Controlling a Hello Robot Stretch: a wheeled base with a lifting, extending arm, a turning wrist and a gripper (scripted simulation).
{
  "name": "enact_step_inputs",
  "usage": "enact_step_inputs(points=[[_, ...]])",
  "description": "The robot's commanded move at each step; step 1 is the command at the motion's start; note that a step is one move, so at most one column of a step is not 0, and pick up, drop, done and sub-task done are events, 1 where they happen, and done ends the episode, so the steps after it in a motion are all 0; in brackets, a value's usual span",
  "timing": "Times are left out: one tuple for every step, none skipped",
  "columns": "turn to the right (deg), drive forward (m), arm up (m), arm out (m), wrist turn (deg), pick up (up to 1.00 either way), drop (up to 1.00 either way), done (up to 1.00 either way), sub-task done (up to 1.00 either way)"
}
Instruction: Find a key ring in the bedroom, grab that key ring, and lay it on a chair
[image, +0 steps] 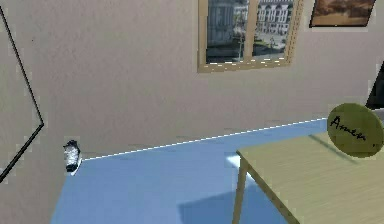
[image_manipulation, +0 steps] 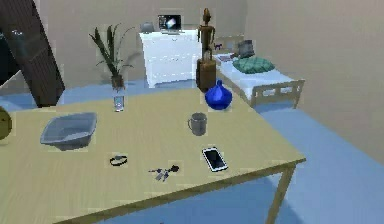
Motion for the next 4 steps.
enact_step_inputs(points=[[-3.0,0.0,0.0,0.0,0.0,0.0,0.0,0.0,0.0],[45.0,0.0,0.0,0.0,0.0,0.0,0.0,0.0,0.0],[45.0,0.0,0.0,0.0,0.0,0.0,0.0,0.0,0.0],[45.0,0.0,0.0,0.0,0.0,0.0,0.0,0.0,0.0]])
